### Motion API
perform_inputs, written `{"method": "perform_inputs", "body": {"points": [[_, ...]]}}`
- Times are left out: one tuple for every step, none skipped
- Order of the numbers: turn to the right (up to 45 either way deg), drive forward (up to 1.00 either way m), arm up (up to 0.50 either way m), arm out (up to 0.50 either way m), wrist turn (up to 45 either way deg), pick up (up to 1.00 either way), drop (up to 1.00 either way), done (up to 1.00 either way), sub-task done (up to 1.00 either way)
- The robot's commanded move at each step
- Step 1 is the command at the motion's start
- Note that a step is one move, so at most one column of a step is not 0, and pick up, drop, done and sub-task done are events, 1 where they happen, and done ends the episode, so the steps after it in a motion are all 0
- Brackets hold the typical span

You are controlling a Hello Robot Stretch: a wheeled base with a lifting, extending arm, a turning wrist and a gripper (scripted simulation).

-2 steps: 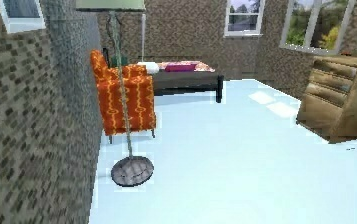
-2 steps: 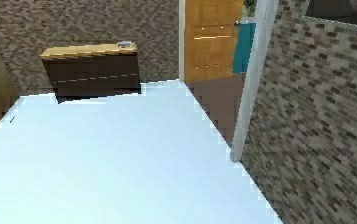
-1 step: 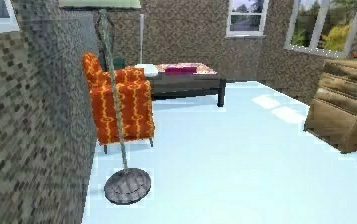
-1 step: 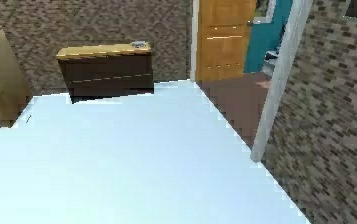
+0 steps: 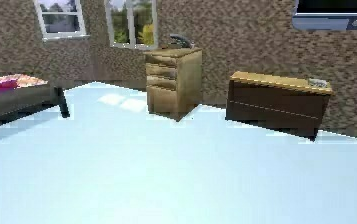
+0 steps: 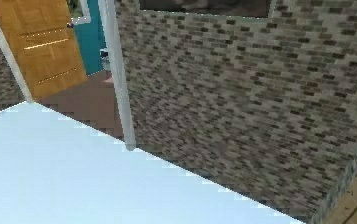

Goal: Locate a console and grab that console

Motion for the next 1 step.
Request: {"method": "perform_inputs", "body": {"points": [[45.0,0.00,0.00,0.00,0.0,0.00,0.00,0.00,0.00]]}}
